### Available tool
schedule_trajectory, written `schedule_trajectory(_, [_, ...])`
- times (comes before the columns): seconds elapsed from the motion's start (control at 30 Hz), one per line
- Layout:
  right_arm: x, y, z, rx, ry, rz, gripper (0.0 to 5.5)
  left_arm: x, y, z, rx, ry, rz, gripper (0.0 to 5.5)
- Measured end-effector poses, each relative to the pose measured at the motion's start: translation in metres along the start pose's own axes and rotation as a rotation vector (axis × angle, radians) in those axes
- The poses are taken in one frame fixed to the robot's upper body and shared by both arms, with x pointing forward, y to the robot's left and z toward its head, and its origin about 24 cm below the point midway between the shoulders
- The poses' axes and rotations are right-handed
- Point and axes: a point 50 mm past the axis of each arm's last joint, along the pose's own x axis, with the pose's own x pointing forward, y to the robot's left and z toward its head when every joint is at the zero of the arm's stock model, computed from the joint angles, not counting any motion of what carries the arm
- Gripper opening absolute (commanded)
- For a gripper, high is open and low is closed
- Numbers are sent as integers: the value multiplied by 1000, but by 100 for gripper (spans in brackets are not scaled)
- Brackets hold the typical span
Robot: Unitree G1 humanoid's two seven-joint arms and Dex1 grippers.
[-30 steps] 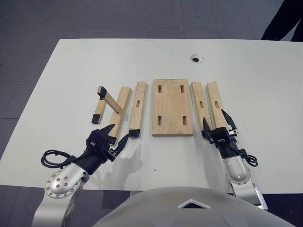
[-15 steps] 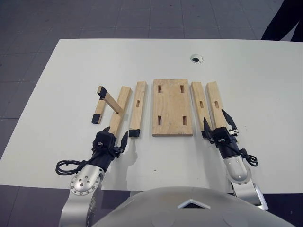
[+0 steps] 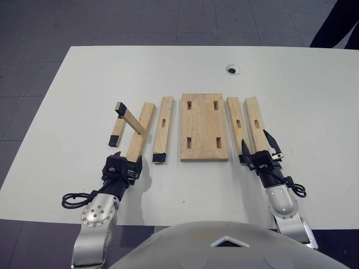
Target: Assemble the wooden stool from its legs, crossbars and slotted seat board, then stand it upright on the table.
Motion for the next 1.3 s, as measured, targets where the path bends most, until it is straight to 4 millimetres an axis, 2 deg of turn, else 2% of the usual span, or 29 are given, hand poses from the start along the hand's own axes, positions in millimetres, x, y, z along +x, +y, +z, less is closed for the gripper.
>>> schedule_trajectory(0.23, [-2,-1,-1,2,9,-3,333,4,-1,-5,-72,31,-35,341])
schedule_trajectory(0.53, [-2,-1,-2,2,11,-4,333,8,6,-5,-52,29,5,210])
schedule_trajectory(0.9, [-2,-2,-2,9,10,-9,333,13,7,-2,-52,-7,56,209])
schedule_trajectory(1.1, [0,-25,4,141,6,-70,333,28,11,42,-39,-278,80,209])
schedule_trajectory(1.17, [2,-38,8,242,-5,-73,333,33,8,59,-60,-383,36,209])
schedule_trajectory(1.27, [6,-47,11,363,-21,-42,333,36,5,73,-88,-471,-17,209])
schedule_trajectory(1.3, [9,-53,14,457,-35,-3,333,38,2,81,-125,-519,-78,209])
